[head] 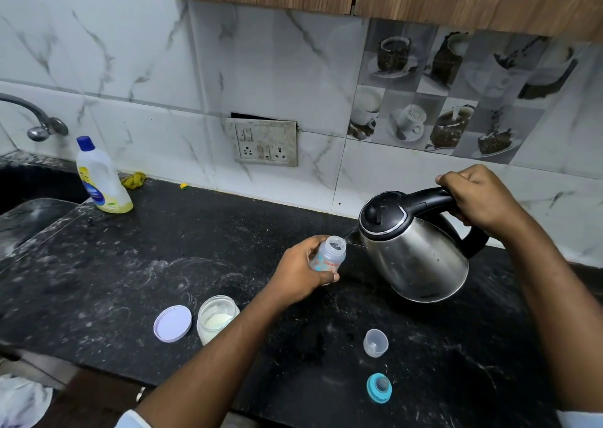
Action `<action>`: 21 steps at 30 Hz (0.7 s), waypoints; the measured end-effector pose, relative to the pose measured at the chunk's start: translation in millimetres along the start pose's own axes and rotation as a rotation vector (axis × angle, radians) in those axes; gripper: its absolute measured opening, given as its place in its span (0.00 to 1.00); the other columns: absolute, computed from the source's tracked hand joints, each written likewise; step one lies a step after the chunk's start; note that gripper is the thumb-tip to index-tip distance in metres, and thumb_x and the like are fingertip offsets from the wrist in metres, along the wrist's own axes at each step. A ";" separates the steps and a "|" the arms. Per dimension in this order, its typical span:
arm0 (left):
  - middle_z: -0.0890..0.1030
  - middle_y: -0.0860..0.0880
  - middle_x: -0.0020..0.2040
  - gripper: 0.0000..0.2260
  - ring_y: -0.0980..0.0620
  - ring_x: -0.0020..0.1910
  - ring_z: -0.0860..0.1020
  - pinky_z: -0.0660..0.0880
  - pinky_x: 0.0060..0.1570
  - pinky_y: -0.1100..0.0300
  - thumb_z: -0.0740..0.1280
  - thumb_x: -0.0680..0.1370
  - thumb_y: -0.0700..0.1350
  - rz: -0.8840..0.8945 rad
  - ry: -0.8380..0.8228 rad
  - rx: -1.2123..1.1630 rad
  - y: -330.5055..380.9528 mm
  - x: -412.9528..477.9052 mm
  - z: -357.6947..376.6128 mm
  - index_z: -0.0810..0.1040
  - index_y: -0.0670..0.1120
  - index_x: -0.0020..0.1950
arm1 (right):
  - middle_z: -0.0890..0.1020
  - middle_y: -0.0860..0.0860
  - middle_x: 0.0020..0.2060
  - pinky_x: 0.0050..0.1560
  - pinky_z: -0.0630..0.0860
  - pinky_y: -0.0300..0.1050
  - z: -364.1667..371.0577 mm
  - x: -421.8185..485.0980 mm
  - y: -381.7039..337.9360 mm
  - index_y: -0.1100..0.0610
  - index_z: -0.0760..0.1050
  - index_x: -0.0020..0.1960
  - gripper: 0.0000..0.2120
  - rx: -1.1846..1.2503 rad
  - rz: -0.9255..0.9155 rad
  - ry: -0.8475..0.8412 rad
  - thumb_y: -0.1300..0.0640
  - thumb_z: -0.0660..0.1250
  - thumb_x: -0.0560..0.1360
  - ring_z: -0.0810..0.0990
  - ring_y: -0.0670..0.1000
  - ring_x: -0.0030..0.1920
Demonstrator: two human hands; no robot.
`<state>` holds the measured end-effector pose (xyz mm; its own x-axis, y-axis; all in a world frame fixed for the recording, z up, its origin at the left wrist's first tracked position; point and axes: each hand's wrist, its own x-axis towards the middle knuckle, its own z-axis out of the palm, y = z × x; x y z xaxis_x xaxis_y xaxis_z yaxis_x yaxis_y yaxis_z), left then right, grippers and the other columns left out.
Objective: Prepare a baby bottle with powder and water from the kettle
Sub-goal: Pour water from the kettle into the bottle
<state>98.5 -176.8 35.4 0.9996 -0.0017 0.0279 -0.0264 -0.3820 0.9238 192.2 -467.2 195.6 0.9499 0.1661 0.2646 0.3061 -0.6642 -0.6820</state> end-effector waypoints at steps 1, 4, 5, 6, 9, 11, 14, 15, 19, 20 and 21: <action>0.83 0.54 0.67 0.33 0.52 0.65 0.81 0.79 0.68 0.47 0.83 0.72 0.41 0.003 -0.001 0.005 -0.5 0.3 0.2 0.76 0.51 0.74 | 0.68 0.55 0.19 0.30 0.65 0.46 0.4 0.3 0.0 0.65 0.64 0.28 0.27 -0.004 -0.003 0.001 0.44 0.63 0.74 0.65 0.52 0.19; 0.82 0.54 0.68 0.33 0.52 0.65 0.81 0.79 0.69 0.47 0.83 0.72 0.41 0.004 -0.006 0.018 -2.3 1.1 1.1 0.76 0.51 0.75 | 0.68 0.55 0.19 0.31 0.65 0.46 1.7 0.6 0.6 0.65 0.63 0.29 0.27 -0.009 -0.004 -0.008 0.45 0.63 0.74 0.64 0.51 0.20; 0.82 0.54 0.68 0.33 0.52 0.65 0.81 0.79 0.69 0.47 0.83 0.72 0.41 0.004 -0.009 0.022 -3.0 1.5 1.5 0.76 0.51 0.75 | 0.68 0.55 0.19 0.31 0.65 0.46 2.3 0.8 0.8 0.65 0.63 0.28 0.26 -0.010 -0.003 -0.010 0.45 0.63 0.74 0.64 0.51 0.20; 0.82 0.54 0.68 0.33 0.52 0.65 0.81 0.79 0.69 0.48 0.83 0.72 0.41 0.005 -0.010 0.026 -3.5 2.1 1.9 0.76 0.51 0.75 | 0.68 0.55 0.19 0.30 0.65 0.46 2.7 0.9 0.8 0.64 0.63 0.28 0.26 -0.010 -0.003 -0.013 0.45 0.62 0.73 0.64 0.51 0.20; 0.83 0.55 0.67 0.33 0.54 0.65 0.81 0.79 0.68 0.49 0.83 0.71 0.42 0.019 -0.007 0.035 -4.4 3.4 3.2 0.76 0.51 0.74 | 0.67 0.54 0.19 0.31 0.63 0.45 3.9 1.2 -0.6 0.59 0.65 0.25 0.24 -0.008 -0.005 -0.024 0.44 0.62 0.73 0.64 0.52 0.19; 0.83 0.56 0.67 0.33 0.55 0.64 0.81 0.79 0.68 0.49 0.83 0.71 0.42 0.027 -0.005 0.039 -5.0 4.2 3.7 0.77 0.51 0.74 | 0.67 0.54 0.19 0.30 0.63 0.45 4.2 1.0 -2.0 0.58 0.65 0.25 0.24 -0.010 -0.008 -0.023 0.45 0.62 0.73 0.63 0.52 0.19; 0.83 0.56 0.66 0.33 0.55 0.64 0.81 0.80 0.67 0.50 0.84 0.71 0.42 0.038 -0.005 0.040 -7.2 4.9 4.6 0.77 0.51 0.74 | 0.67 0.55 0.20 0.31 0.63 0.45 3.5 0.4 -4.1 0.57 0.65 0.25 0.23 -0.020 -0.019 -0.023 0.46 0.63 0.74 0.63 0.51 0.20; 0.83 0.55 0.66 0.33 0.55 0.64 0.81 0.80 0.67 0.50 0.84 0.71 0.42 0.042 -0.006 0.040 -8.0 5.0 4.6 0.77 0.51 0.74 | 0.66 0.55 0.20 0.31 0.63 0.46 3.3 0.3 -5.0 0.57 0.65 0.26 0.23 -0.023 -0.022 -0.023 0.46 0.63 0.74 0.63 0.52 0.20; 0.83 0.57 0.66 0.33 0.56 0.63 0.81 0.80 0.67 0.53 0.84 0.71 0.42 0.052 -0.011 0.041 -10.7 4.6 5.2 0.77 0.52 0.74 | 0.67 0.55 0.19 0.32 0.64 0.46 4.3 -0.8 -7.0 0.56 0.65 0.25 0.23 -0.031 -0.024 -0.020 0.47 0.63 0.75 0.63 0.52 0.20; 0.83 0.57 0.65 0.33 0.57 0.63 0.81 0.80 0.66 0.54 0.84 0.70 0.42 0.056 -0.011 0.040 -11.6 4.3 5.3 0.77 0.52 0.74 | 0.67 0.55 0.19 0.32 0.64 0.47 4.9 -1.1 -7.4 0.56 0.65 0.25 0.23 -0.034 -0.022 -0.021 0.47 0.63 0.75 0.63 0.52 0.20; 0.83 0.58 0.65 0.33 0.58 0.62 0.81 0.79 0.66 0.56 0.84 0.70 0.42 0.057 -0.011 0.038 -12.6 4.1 5.2 0.77 0.53 0.73 | 0.66 0.55 0.20 0.32 0.64 0.47 5.4 -1.5 -7.9 0.56 0.65 0.26 0.23 -0.037 -0.020 -0.022 0.47 0.63 0.75 0.63 0.52 0.20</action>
<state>103.0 -176.7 21.9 0.9965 -0.0346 0.0759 -0.0834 -0.4155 0.9058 188.7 -458.3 196.9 0.9449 0.1951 0.2629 0.3229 -0.6873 -0.6507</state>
